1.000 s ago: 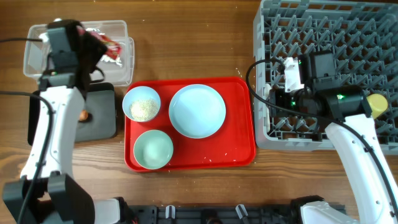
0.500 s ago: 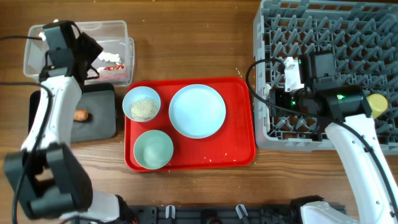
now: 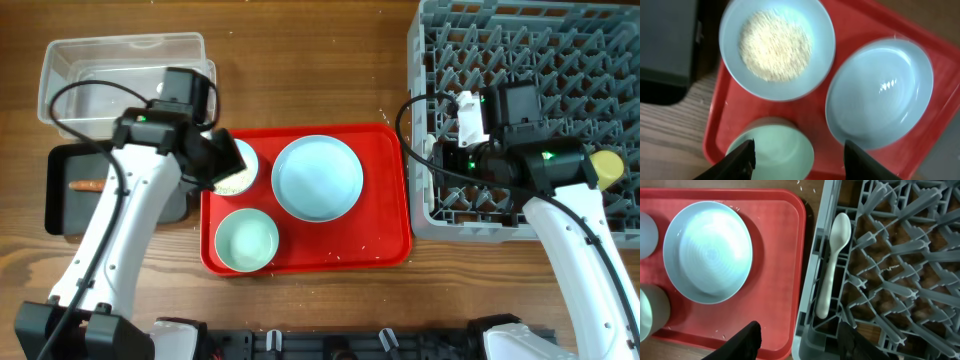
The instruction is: Sort waste into correct bins and load items into the dishwasher rack
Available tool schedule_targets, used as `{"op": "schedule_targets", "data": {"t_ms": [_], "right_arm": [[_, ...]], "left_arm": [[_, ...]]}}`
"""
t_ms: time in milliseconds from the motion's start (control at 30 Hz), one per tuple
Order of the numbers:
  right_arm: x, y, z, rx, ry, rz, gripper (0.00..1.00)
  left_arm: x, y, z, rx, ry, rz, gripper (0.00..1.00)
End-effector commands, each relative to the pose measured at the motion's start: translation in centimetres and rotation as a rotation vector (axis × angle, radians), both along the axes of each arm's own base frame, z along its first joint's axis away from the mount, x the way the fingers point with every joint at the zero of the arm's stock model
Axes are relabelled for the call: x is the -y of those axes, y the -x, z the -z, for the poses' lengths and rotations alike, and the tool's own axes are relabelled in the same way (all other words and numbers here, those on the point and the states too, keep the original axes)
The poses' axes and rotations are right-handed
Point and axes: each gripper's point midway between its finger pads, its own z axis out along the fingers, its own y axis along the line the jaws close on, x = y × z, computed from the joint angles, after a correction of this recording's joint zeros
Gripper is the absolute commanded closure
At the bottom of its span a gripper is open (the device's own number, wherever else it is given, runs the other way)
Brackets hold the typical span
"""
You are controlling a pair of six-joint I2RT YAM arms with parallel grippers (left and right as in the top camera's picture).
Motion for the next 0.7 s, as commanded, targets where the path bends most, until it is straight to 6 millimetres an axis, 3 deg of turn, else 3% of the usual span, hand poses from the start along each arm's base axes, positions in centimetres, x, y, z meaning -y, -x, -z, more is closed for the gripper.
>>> {"op": "schedule_targets", "data": {"t_ms": [0, 100, 267, 400, 500, 600, 667], "right_arm": [[-0.2, -0.1, 0.0, -0.006, -0.011, -0.005, 0.48], [-0.9, 0.0, -0.1, -0.01, -0.05, -0.021, 0.48], [-3.6, 0.1, -0.4, -0.019, -0.165, -0.092, 0.49], [-6.9, 0.4, 1.2, -0.049, -0.108, -0.177, 0.43], [-9.1, -0.4, 3.6, -0.063, -0.03, -0.189, 0.4], [-10.8, -2.3, 6.8, -0.084, -0.005, -0.138, 0.44], [-11.0, -3.4, 10.1, -0.129, 0.029, -0.066, 0.49]], "left_arm": [[3.0, 1.7, 0.3, -0.038, 0.001, 0.116, 0.42], [4.7, 2.1, 0.6, -0.045, -0.006, 0.149, 0.43], [4.0, 1.5, 0.5, -0.026, -0.021, 0.125, 0.41], [1.3, 0.7, 0.5, -0.027, -0.029, 0.038, 0.37], [-1.9, 0.0, 0.5, -0.029, -0.035, -0.068, 0.35], [-5.5, -0.3, 0.5, -0.032, -0.032, -0.189, 0.34], [-6.8, -0.3, 0.5, -0.032, -0.032, -0.234, 0.33]]}}
